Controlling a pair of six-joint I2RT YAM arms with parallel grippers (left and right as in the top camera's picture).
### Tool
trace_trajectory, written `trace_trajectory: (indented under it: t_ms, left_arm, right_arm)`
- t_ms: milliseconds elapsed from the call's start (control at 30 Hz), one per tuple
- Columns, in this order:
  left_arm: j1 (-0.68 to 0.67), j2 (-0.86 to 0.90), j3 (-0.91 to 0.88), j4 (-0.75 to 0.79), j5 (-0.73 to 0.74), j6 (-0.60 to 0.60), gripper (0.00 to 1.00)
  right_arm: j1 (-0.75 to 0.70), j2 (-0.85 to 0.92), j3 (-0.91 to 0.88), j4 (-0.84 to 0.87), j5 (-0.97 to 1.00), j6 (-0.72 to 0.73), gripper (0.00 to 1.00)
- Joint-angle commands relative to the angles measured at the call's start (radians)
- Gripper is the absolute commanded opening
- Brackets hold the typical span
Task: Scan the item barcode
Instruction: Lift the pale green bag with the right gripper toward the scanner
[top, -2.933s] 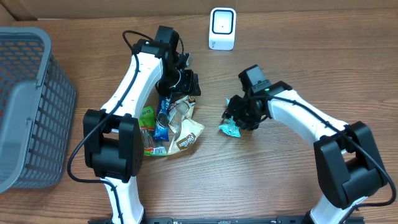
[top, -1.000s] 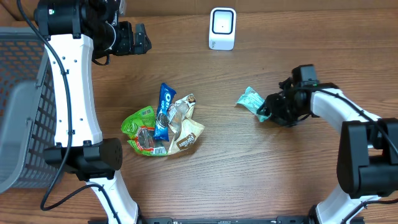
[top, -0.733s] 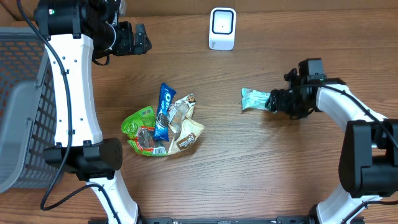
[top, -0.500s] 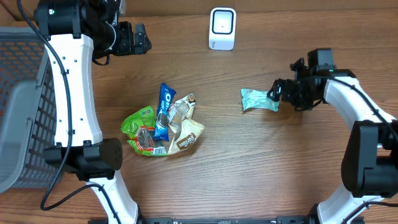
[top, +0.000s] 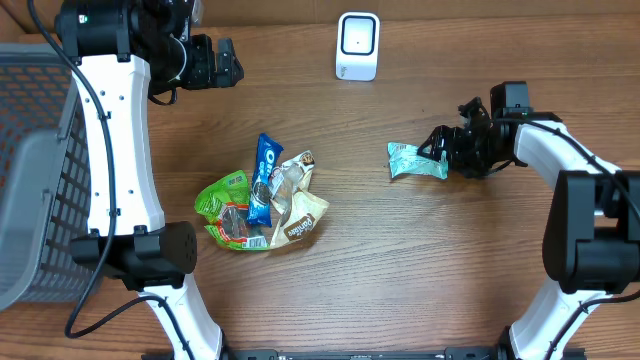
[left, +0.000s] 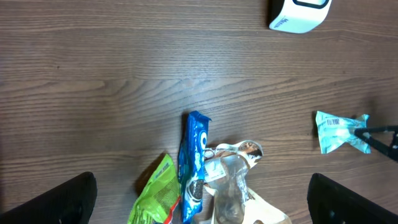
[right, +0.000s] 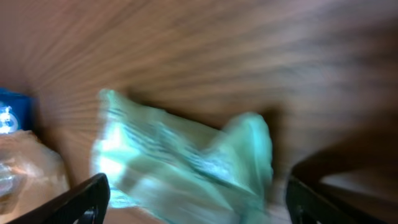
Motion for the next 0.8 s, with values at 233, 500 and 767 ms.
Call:
trace_trajectory:
  t_ms: [233,500,767]
  left_arm:
    - [-0.007,-0.005,-0.005,0.001,-0.002,-0.018,1.0]
    - [-0.007,-0.005,-0.005,0.001,-0.002,-0.018,1.0]
    - [-0.007,-0.005,-0.005,0.001,-0.002,-0.018,1.0]
  right_arm:
    - [0.046,0.12,0.001,-0.026,-0.162,-0.12,0.72]
    - [0.053,0.156,0.001,-0.038,-0.156,-0.114,0.1]
    - [0.004,0.141,0.047,-0.074,-0.302,-0.112,0.04]
